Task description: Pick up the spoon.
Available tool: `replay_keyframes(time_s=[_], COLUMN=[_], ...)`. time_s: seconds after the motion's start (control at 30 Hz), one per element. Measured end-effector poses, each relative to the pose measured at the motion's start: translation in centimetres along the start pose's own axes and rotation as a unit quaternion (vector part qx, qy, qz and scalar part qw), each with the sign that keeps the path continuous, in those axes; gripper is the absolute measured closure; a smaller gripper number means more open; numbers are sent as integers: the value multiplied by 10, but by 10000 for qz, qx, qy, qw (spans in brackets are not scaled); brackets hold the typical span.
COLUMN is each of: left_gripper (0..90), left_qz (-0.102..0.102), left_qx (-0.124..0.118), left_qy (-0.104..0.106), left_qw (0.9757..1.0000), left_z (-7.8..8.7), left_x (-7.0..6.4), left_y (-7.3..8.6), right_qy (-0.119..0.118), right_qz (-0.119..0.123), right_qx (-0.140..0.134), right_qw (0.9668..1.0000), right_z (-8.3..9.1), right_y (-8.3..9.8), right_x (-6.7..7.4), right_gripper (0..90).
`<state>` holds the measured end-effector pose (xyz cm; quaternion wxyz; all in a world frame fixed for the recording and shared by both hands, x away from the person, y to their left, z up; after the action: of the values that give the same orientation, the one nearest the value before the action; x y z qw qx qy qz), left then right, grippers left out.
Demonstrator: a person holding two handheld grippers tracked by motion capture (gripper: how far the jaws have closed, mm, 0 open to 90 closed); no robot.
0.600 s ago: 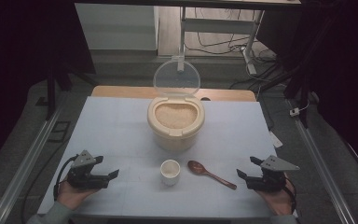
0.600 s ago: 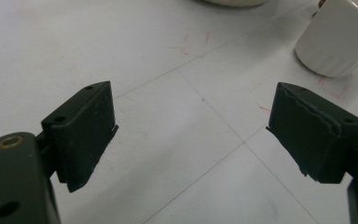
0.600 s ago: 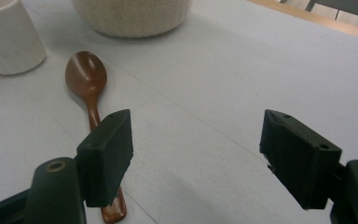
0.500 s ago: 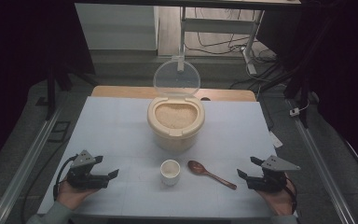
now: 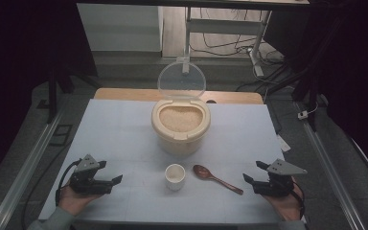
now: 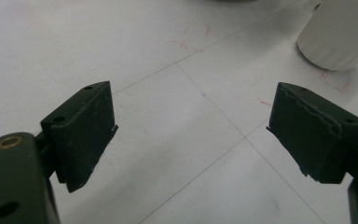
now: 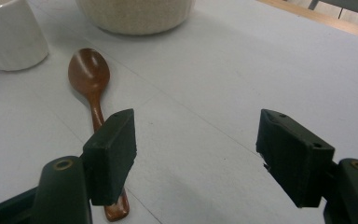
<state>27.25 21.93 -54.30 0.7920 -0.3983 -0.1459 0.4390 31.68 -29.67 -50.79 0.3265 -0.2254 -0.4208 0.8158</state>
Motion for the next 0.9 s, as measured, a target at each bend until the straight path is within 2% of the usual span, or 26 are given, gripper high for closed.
replay_keyframes(time_s=[0.23,0.5,0.73,0.9], left_gripper=[140,135,130,126], left_qz=[-66,-154,-184,-242], left_qx=[47,118,168,241], left_qy=[-6,6,26,47], left_qw=[10000,9998,9997,9994], left_z=[-2,-4,-5,-7], left_x=[-2,-4,-6,-7], left_y=[1,2,2,3], right_qy=[-98,-250,-454,-634], right_qz=[24,181,353,533], right_qx=[-21,81,418,816], right_qw=[9999,9995,9975,9932], right_z=[0,1,-1,-7], right_y=[-6,-18,-32,-43], right_x=[4,11,21,26], right_gripper=[308,312,318,318])
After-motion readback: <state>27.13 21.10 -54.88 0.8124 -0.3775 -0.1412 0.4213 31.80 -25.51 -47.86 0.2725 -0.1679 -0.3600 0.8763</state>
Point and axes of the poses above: each handheld gripper's, and its own axes: z roughly backward along the jaws, y roughly out of its underside, x roughly to its left, the point moved 5 cm from there along -z, roughly forward along the jaws
